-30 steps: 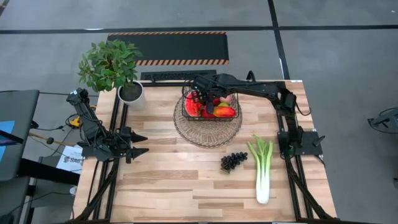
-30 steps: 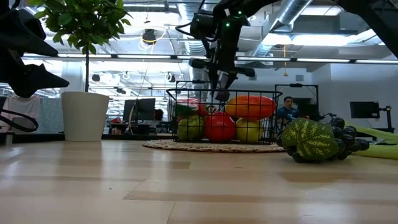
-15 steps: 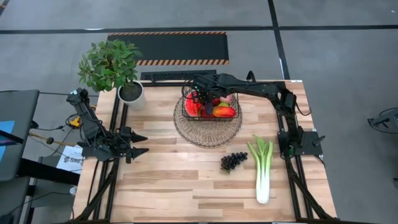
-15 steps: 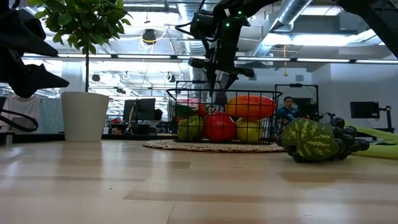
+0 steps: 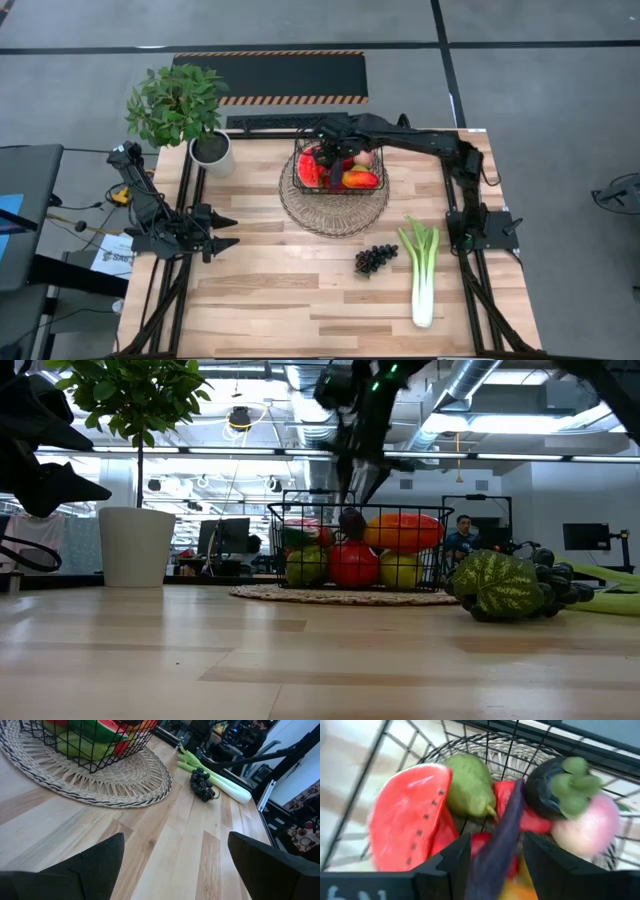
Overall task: Build produce basket
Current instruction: Put the purple grapes into the black wire basket
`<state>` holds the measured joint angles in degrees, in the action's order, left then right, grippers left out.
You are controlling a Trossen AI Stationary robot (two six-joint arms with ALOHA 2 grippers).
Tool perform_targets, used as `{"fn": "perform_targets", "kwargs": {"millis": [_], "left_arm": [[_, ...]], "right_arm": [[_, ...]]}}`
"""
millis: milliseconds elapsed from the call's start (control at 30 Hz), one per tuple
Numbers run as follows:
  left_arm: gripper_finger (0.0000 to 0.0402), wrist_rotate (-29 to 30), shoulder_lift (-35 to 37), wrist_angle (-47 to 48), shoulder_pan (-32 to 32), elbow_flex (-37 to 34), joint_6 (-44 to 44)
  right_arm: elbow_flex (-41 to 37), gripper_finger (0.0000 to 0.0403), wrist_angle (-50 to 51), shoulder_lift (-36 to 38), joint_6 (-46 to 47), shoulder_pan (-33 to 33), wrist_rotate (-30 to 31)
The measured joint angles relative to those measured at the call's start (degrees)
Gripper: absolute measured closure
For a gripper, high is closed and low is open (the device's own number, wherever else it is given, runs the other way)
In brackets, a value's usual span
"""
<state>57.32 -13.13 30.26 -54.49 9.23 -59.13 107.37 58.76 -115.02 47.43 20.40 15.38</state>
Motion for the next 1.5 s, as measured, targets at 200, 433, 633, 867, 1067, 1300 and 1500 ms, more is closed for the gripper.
{"fn": "perform_targets", "kwargs": {"millis": [200, 433, 633, 867, 1067, 1300, 1500], "left_arm": [[0.0060, 0.0, 0.0, 0.0, 0.0, 0.0, 0.0], [0.0060, 0.0, 0.0, -0.1, 0.0, 0.0, -0.1], [0.0060, 0.0, 0.0, -0.1, 0.0, 0.0, -0.7], [0.0060, -1.5, 0.0, -0.1, 0.0, 0.0, -1.5], [0.0060, -2.3, 0.0, -0.2, 0.0, 0.0, -1.6], [0.0060, -2.6, 0.0, -0.2, 0.0, 0.0, -2.0], [0.0060, -1.6, 0.0, -0.1, 0.0, 0.0, -1.7]], "right_arm": [[0.1, 0.0208, 9.6, 8.3, 0.3, -2.4, -2.2], [0.1, 0.0214, 30.9, 16.3, 13.5, -14.5, 7.8], [-7.8, 0.0207, 28.2, 21.7, 27.6, -28.0, 11.5], [-23.3, 0.0182, 30.1, 23.0, 50.9, -41.7, 4.5], [-34.4, 0.0149, 23.3, 22.6, 66.6, -51.4, -4.3], [-40.7, 0.0146, 12.2, 21.7, 76.2, -60.0, -0.7], [-41.6, 0.0147, -5.5, 21.0, 48.7, -60.7, 21.8]]}}
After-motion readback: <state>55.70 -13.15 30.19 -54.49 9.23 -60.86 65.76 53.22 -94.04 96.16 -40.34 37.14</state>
